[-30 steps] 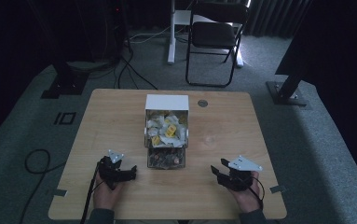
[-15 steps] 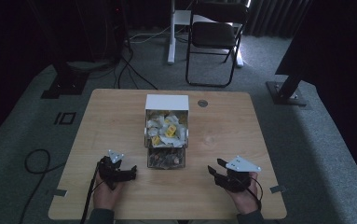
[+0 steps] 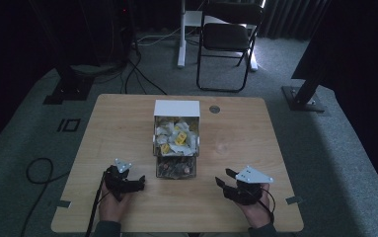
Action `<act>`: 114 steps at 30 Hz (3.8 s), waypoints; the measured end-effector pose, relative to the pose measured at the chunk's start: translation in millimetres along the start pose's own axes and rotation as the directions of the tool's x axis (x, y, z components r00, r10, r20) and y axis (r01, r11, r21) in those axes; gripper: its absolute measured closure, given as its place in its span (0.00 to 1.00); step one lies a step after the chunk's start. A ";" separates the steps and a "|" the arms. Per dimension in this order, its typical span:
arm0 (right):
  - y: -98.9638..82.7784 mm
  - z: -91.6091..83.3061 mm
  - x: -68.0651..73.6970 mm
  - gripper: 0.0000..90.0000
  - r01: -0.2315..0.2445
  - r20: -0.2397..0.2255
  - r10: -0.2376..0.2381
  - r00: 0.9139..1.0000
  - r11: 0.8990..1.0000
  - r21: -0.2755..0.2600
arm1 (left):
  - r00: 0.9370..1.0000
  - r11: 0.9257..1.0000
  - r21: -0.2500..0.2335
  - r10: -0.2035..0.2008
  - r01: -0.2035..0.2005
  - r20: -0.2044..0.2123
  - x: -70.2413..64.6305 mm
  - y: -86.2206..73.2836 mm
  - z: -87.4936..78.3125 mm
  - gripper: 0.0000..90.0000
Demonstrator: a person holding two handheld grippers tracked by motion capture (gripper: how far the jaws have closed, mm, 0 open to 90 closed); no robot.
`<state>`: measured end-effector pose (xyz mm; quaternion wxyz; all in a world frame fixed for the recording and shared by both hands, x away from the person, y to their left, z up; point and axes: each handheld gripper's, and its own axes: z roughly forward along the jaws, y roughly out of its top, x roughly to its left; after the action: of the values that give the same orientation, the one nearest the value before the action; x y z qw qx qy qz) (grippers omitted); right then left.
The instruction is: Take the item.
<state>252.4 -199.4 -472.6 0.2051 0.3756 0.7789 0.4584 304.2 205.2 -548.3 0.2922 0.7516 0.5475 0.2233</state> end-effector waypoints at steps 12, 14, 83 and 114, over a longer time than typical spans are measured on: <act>9.8 1.3 14.7 0.54 0.036 -0.032 -0.036 0.999 0.999 -0.022 | 1.000 1.000 -0.003 0.000 0.000 0.001 -0.6 -0.1 0.2 0.01; 11.4 2.2 17.2 0.54 0.040 -0.042 -0.041 0.998 0.999 -0.027 | 1.000 1.000 -0.003 0.000 0.000 0.001 -0.5 -0.1 0.1 0.01; 25.5 81.0 67.8 0.64 0.193 -0.164 -0.185 0.969 0.981 0.033 | 1.000 1.000 -0.003 0.000 0.000 0.001 -0.5 -0.1 0.1 0.01; 29.7 82.7 88.4 0.53 0.253 -0.196 -0.239 0.951 0.966 0.046 | 1.000 1.000 -0.005 -0.002 0.002 0.001 -0.7 -0.2 0.2 0.01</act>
<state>263.0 -75.9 -485.5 0.1726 0.2376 0.8513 0.4349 304.0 204.6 -548.6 0.2944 0.7505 0.5476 0.2240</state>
